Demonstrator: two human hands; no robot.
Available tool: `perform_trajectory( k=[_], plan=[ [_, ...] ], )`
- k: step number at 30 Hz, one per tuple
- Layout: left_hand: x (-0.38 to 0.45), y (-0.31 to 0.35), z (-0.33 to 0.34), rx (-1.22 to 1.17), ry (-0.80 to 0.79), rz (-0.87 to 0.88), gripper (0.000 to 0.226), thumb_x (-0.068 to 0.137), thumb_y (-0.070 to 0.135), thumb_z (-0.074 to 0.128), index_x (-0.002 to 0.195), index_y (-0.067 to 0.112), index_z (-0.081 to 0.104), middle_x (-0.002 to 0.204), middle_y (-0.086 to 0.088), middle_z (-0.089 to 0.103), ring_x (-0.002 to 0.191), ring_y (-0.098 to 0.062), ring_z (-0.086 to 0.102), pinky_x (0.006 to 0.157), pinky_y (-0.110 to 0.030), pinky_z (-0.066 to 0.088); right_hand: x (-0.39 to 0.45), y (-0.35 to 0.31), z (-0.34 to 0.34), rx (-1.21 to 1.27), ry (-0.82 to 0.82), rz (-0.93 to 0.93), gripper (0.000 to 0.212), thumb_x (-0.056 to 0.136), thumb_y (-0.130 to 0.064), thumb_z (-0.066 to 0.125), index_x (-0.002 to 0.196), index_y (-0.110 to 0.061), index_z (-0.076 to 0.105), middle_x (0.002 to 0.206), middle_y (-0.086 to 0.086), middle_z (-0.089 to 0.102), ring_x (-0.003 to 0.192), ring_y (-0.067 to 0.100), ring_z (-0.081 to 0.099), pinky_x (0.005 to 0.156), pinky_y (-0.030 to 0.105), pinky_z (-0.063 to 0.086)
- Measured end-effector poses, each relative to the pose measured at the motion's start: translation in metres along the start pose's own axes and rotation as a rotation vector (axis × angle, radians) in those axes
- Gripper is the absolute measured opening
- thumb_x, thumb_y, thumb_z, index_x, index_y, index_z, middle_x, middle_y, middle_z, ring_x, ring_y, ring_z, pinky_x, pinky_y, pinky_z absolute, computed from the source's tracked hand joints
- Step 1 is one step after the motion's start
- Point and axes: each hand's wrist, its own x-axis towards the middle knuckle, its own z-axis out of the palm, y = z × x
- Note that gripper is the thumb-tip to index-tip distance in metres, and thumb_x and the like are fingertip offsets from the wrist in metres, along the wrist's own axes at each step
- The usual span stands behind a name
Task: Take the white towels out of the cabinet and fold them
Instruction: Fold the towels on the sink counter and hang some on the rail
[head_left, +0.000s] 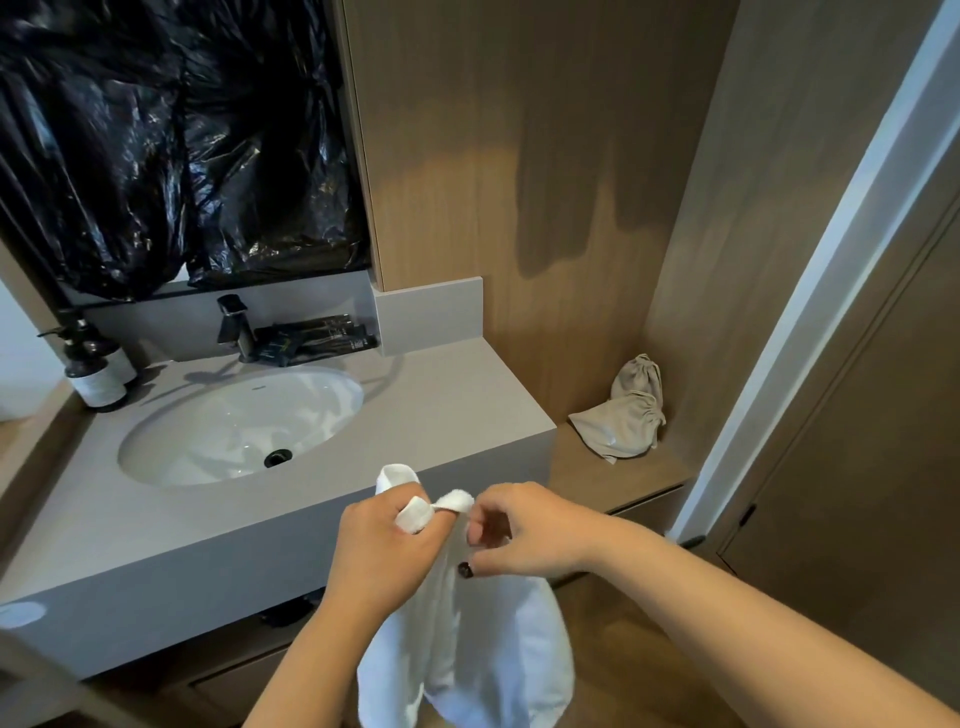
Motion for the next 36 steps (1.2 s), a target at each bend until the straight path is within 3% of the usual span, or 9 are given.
perform_trajectory(
  k=[5, 7, 9, 14, 18, 21, 25, 31, 36],
  plan=[
    [0.008, 0.003, -0.004, -0.047, 0.026, 0.031, 0.036, 0.077, 0.044, 0.077, 0.057, 0.023, 0.055, 0.046, 0.011, 0.042, 0.048, -0.01, 0.039, 0.046, -0.013, 0.035, 0.005, 0.007, 0.023, 0.154, 0.306, -0.034, 0.033, 0.083, -0.038, 0.068, 0.108, -0.041, 0.046, 0.11, -0.02, 0.048, 0.1, -0.004, 0.052, 0.075, 0.011, 0.041],
    [0.009, 0.001, -0.006, -0.032, 0.043, 0.048, 0.037, 0.078, 0.037, 0.077, 0.053, 0.026, 0.052, 0.045, 0.01, 0.04, 0.047, -0.01, 0.037, 0.044, -0.014, 0.033, 0.005, 0.01, 0.025, 0.153, 0.268, -0.049, 0.016, 0.086, -0.036, 0.064, 0.091, -0.043, 0.05, 0.093, -0.022, 0.054, 0.084, -0.002, 0.053, 0.067, 0.011, 0.038],
    [0.01, -0.004, -0.009, 0.001, 0.09, 0.016, 0.039, 0.078, 0.032, 0.076, 0.051, 0.026, 0.048, 0.045, 0.009, 0.038, 0.047, -0.011, 0.035, 0.043, -0.016, 0.031, 0.003, 0.014, 0.029, 0.169, 0.233, -0.021, 0.018, 0.083, -0.04, 0.064, 0.073, -0.034, 0.05, 0.071, -0.017, 0.053, 0.065, 0.002, 0.047, 0.058, 0.018, 0.035],
    [0.015, -0.019, -0.015, 0.021, 0.143, -0.073, 0.041, 0.076, 0.036, 0.074, 0.058, 0.014, 0.044, 0.052, 0.003, 0.039, 0.05, -0.012, 0.034, 0.049, -0.027, 0.032, -0.007, 0.023, 0.022, 0.233, 0.284, -0.019, 0.036, 0.079, -0.018, 0.076, 0.059, -0.013, 0.047, 0.068, 0.0, 0.045, 0.061, 0.009, 0.04, 0.059, 0.03, 0.031],
    [0.012, -0.027, -0.011, 0.077, 0.141, -0.105, 0.041, 0.077, 0.039, 0.074, 0.057, 0.012, 0.05, 0.055, -0.002, 0.051, 0.055, -0.016, 0.045, 0.052, -0.031, 0.037, -0.016, 0.021, 0.001, 0.215, 0.202, -0.001, 0.047, 0.077, -0.027, 0.079, 0.057, -0.017, 0.038, 0.057, -0.008, 0.035, 0.054, 0.007, 0.032, 0.052, 0.026, 0.026],
    [0.008, -0.03, -0.005, 0.129, 0.095, -0.11, 0.037, 0.076, 0.037, 0.073, 0.053, 0.016, 0.053, 0.054, 0.005, 0.056, 0.056, -0.015, 0.051, 0.05, -0.03, 0.04, -0.018, 0.026, -0.025, 0.264, 0.25, 0.034, 0.045, 0.081, -0.026, 0.079, 0.06, -0.011, 0.042, 0.06, 0.001, 0.035, 0.059, 0.013, 0.031, 0.058, 0.031, 0.024],
    [0.005, -0.03, 0.002, 0.152, 0.059, -0.094, 0.033, 0.076, 0.038, 0.072, 0.056, 0.017, 0.055, 0.058, 0.007, 0.058, 0.058, -0.014, 0.055, 0.052, -0.03, 0.044, -0.024, 0.035, -0.041, 0.31, 0.059, 0.132, 0.05, 0.094, -0.028, 0.064, 0.059, -0.007, 0.036, 0.064, 0.009, 0.024, 0.058, 0.02, 0.021, 0.061, 0.036, 0.016],
    [0.003, -0.039, 0.006, 0.177, 0.04, -0.148, 0.031, 0.078, 0.038, 0.071, 0.061, 0.015, 0.059, 0.064, 0.001, 0.059, 0.066, -0.016, 0.057, 0.057, -0.033, 0.048, -0.033, 0.043, -0.038, 0.127, -0.203, 0.208, 0.012, 0.086, -0.017, 0.064, 0.081, -0.007, 0.07, 0.075, -0.001, 0.06, 0.068, 0.009, 0.051, 0.063, 0.026, 0.043],
    [0.005, -0.045, 0.011, 0.085, 0.066, -0.206, 0.033, 0.081, 0.039, 0.072, 0.067, 0.011, 0.061, 0.068, -0.005, 0.06, 0.071, -0.021, 0.057, 0.063, -0.034, 0.047, -0.03, 0.043, -0.009, 0.03, -0.147, 0.195, 0.025, 0.085, -0.021, 0.056, 0.063, -0.014, 0.048, 0.069, 0.003, 0.045, 0.069, 0.015, 0.041, 0.064, 0.033, 0.035]
  ],
)
